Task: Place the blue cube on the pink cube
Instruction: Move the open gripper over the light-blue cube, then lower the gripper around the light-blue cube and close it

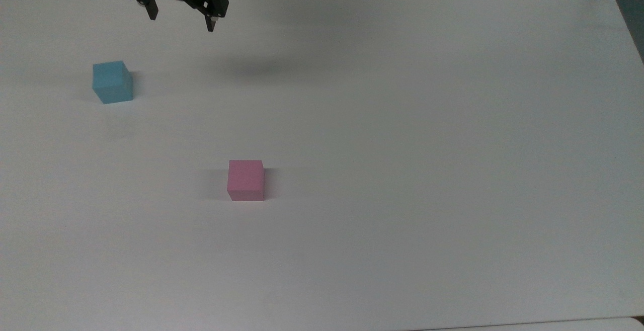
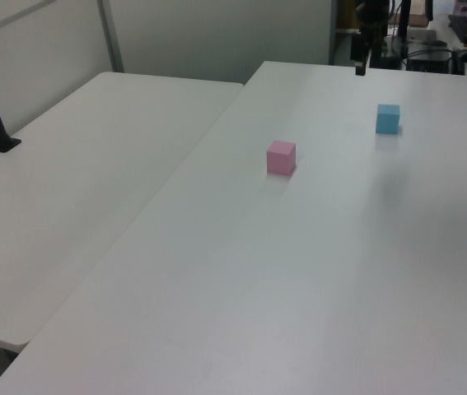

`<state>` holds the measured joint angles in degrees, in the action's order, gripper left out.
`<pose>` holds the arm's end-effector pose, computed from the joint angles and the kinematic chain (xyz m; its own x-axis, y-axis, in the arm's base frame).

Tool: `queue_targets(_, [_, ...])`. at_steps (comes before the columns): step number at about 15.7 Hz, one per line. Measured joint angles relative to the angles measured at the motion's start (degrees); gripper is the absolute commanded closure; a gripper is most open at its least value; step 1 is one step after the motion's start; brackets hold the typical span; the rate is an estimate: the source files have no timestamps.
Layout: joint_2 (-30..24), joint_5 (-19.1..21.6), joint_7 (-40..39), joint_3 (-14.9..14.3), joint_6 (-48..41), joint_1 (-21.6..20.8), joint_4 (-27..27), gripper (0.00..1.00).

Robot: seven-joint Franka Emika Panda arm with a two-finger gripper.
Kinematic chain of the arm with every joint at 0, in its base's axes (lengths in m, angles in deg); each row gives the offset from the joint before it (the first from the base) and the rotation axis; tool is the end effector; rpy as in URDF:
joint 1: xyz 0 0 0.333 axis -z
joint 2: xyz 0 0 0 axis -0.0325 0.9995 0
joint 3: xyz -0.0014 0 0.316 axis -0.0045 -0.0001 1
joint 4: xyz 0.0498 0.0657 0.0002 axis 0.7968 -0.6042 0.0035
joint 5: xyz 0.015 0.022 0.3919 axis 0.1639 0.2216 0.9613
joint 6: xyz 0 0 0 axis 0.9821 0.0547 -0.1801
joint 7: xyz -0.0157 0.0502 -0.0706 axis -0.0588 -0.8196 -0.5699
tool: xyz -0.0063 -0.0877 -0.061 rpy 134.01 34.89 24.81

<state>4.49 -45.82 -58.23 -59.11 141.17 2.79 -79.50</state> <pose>0.5760 -0.0965 0.5494 0.9883 -0.1517 -0.0180 -0.1496 -0.9851 0.0846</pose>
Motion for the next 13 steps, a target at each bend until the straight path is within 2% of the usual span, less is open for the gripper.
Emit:
queue_targets(7, [2.5, -1.0, -1.1, -0.2, 3.4, 0.8, 0.0, 0.00])
queue_targets(11, [5.8, -2.7, -7.8, -0.5, 6.5, 3.2, -0.4, 0.00])
queue_targets(13, [7.3, -2.7, -11.7, -1.9, 7.9, 4.1, -0.6, 0.00])
